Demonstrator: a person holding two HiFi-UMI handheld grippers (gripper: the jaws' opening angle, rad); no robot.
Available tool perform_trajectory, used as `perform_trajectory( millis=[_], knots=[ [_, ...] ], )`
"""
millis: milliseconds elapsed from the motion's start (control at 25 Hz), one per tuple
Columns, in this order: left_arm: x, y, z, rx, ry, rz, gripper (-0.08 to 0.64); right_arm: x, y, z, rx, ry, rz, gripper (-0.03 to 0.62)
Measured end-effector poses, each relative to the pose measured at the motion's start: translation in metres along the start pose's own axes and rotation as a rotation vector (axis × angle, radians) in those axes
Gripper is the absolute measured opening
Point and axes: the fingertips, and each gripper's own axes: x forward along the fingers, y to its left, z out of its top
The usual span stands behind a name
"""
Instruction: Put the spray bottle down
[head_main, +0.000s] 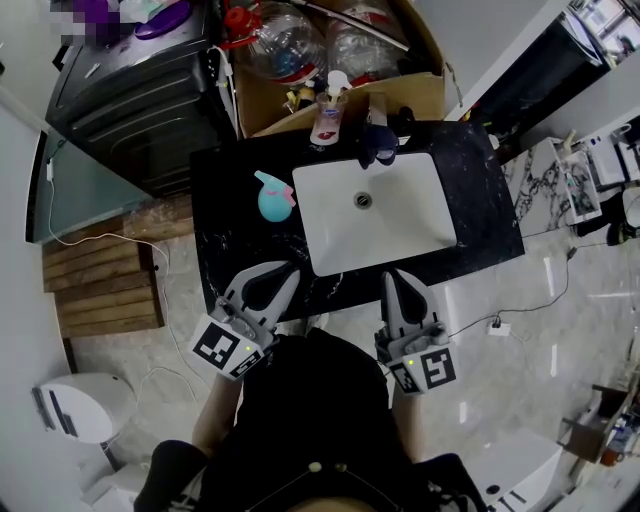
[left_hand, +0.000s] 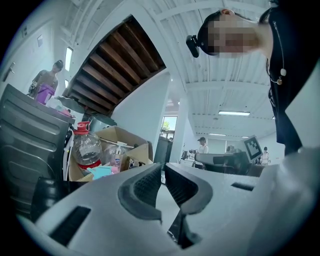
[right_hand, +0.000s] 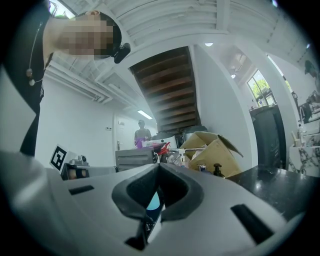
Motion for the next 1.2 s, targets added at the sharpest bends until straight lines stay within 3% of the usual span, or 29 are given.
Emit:
perform_trajectory(
  millis=[320, 1200],
  knots=[
    [0.0, -0.001, 0.0, -0.005, -0.006, -0.006, 0.028, 0.0, 0.006, 0.01, 0.048, -0.039, 0.023, 0.002],
    [-0.007, -0.003, -0.001, -0.007, 0.0, 0.028, 0.028, 0.0, 0.008, -0.001, 0.01, -0.008, 0.053, 0.002]
  ],
)
